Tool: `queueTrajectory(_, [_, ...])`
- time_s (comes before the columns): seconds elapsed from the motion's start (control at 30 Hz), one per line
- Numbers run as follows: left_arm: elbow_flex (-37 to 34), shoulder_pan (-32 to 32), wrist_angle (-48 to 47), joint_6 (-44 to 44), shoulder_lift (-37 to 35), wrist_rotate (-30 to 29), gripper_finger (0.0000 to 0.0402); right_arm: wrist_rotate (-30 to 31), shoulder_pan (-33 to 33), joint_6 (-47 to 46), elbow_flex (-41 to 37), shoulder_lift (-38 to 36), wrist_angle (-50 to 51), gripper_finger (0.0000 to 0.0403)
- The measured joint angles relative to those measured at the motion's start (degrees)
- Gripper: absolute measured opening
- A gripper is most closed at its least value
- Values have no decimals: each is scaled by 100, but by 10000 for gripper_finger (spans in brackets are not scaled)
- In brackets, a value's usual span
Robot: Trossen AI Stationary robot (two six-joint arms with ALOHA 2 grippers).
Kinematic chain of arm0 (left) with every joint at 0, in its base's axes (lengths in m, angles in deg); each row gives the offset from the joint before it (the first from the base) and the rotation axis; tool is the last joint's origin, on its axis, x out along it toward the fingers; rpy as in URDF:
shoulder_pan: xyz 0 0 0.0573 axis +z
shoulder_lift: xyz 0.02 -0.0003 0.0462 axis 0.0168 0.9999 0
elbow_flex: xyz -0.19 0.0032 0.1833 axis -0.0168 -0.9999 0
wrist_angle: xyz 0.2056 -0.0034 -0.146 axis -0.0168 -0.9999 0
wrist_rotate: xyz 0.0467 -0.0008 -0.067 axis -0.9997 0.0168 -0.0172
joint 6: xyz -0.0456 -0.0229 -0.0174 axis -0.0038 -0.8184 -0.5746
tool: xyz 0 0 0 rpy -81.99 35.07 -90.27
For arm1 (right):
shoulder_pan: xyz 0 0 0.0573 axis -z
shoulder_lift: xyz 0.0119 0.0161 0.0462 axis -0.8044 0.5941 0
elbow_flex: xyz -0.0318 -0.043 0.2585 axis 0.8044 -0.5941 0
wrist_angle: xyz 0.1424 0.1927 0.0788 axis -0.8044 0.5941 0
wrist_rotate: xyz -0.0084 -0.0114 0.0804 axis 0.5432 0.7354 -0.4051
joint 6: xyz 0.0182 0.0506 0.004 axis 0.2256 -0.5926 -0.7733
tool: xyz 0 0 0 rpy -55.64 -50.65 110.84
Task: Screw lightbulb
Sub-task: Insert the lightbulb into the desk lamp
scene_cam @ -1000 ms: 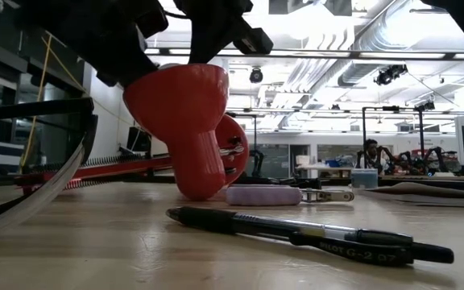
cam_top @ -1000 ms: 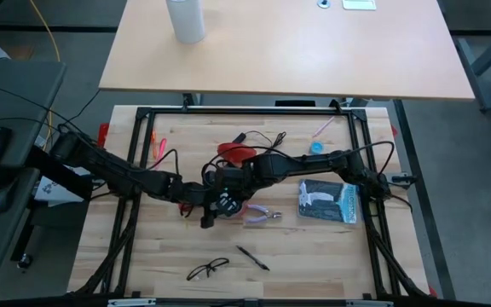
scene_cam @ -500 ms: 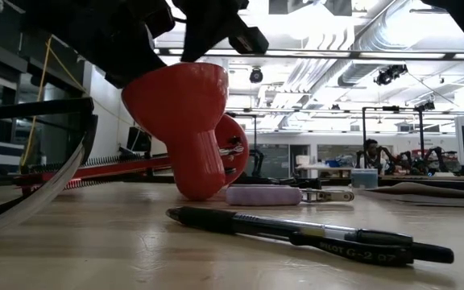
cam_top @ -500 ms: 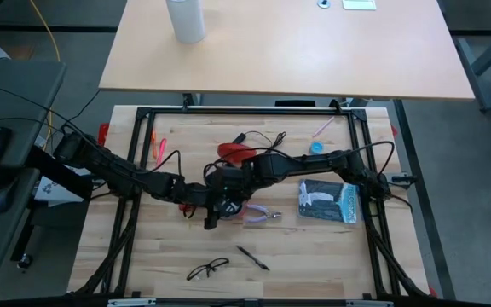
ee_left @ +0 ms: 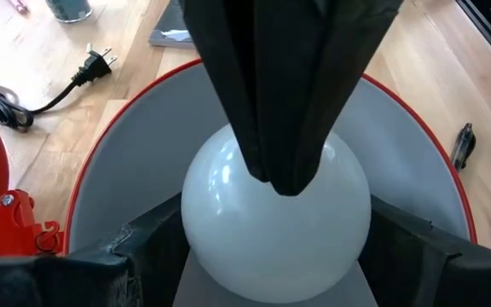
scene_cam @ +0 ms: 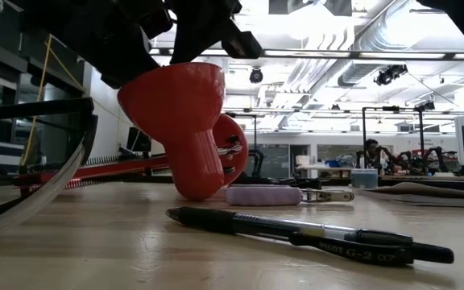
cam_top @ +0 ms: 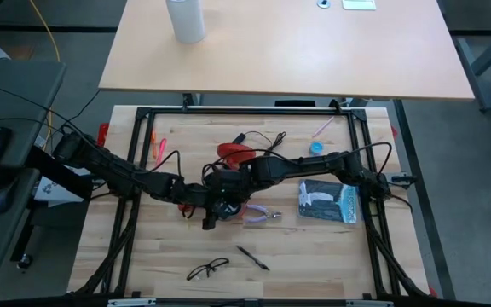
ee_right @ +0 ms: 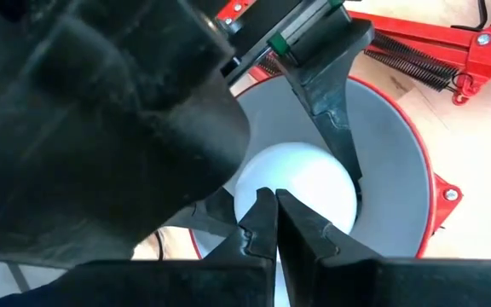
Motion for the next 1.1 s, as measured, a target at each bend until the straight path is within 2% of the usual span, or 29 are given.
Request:
queueTrajectory(0.33, [-18, 4, -95, 360, -256, 1, 287, 150, 0, 22, -7, 26, -11, 0])
queueTrajectory(1.1, [-18, -4, -681, 485, -993, 106, 287, 161, -2, 22, -17, 28, 79, 0])
